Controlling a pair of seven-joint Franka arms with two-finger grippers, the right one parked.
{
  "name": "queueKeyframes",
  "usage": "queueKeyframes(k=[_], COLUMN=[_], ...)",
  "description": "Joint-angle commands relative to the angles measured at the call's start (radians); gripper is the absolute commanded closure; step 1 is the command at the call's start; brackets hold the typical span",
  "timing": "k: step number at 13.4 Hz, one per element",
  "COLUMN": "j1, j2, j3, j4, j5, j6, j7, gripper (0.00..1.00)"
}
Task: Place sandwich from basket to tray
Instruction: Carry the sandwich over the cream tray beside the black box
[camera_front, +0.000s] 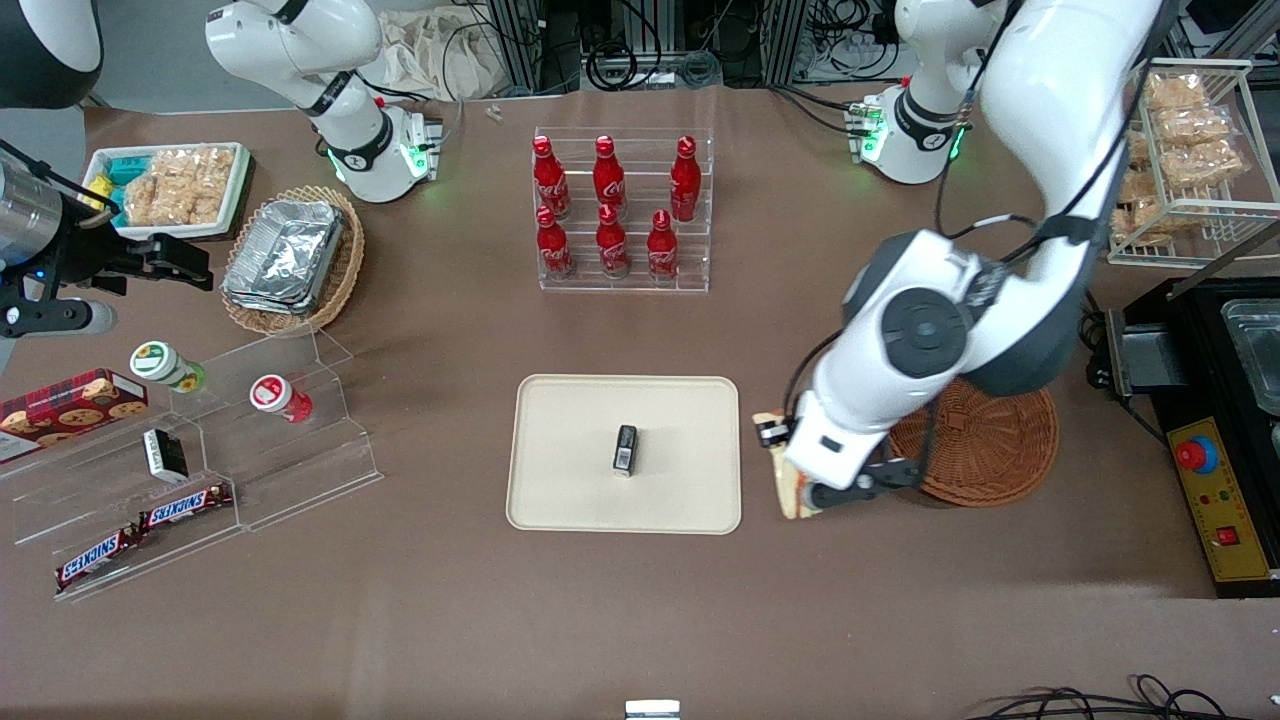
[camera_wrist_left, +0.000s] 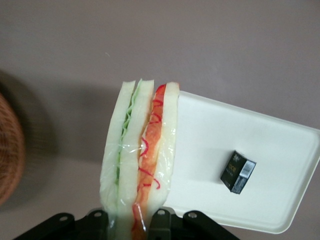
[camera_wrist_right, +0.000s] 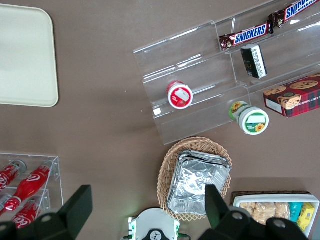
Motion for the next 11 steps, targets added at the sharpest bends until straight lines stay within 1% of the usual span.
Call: queueKeyframes(k=[1, 4, 7, 8, 9, 11], j1=[-0.050, -0.108, -0.130, -0.145, -0.150, -0.150], j2=[0.087, 0.163, 0.211, 0.229, 0.237, 0.239], j3=[-0.003, 0.000, 0.002, 0.006, 0.014, 0.016], j4=[0.059, 0.065, 0.065, 0.064, 0.059, 0.056], j5=[0.027, 0.030, 0.030, 0.042, 0.076, 0.093], j6=[0.020, 0.033, 0.045, 0.063, 0.068, 0.068], j7=[-0.005, -0.010, -0.034, -0.048, -0.050, -0.053], gripper=[1.00, 1.00, 1.00, 1.00, 1.00, 1.00])
